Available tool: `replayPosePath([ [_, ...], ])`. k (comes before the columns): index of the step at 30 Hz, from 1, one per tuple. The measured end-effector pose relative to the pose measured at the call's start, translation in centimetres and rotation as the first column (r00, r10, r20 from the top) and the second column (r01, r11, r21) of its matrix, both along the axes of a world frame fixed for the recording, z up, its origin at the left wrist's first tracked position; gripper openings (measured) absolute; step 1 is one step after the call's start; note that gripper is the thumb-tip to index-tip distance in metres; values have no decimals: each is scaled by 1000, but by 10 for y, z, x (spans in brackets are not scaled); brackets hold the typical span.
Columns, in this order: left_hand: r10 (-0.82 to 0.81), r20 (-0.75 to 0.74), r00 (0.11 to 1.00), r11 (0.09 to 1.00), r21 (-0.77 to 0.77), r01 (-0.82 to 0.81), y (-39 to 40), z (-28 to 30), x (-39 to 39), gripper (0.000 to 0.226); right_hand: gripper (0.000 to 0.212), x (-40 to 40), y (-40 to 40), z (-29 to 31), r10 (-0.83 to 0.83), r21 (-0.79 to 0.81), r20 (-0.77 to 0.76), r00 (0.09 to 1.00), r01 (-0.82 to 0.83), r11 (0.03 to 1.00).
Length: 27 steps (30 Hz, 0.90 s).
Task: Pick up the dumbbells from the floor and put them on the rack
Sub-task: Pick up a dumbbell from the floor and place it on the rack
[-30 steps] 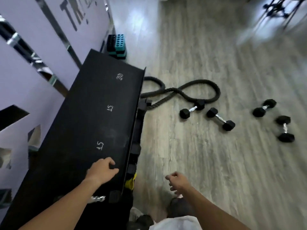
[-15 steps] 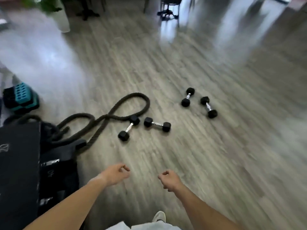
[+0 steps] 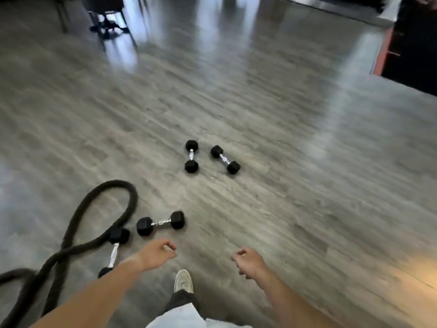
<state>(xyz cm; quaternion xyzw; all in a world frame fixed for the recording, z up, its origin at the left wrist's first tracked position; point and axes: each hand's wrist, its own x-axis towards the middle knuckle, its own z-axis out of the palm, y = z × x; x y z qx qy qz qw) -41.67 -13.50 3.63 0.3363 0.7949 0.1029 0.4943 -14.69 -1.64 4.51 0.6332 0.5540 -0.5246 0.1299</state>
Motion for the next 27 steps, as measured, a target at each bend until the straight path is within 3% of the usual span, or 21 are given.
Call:
replayPosePath([
  [4, -61, 23, 998, 998, 7, 61, 97, 0, -28, 15, 24, -22, 68, 6, -103, 39, 4, 995, 102, 994],
  [7, -162, 42, 986, 987, -4, 162, 164, 0, -35, 3, 20, -33, 119, 0, -163, 29, -9, 987, 163, 986],
  [11, -166, 70, 984, 983, -61, 171, 248, -17, -47, 11, 10, -41, 196, -26, -236, 18, -8, 972, 236, 972],
  [19, -76, 48, 996, 991, -106, 81, 402, -20, -50, 6, 11, -48, 379, -40, -134, -30, -23, 991, 133, 991],
  [27, -11, 47, 999, 994, -108, 16, 518, -20, -82, 11, 10, -89, 506, -48, -106, -82, -9, 994, 105, 991],
])
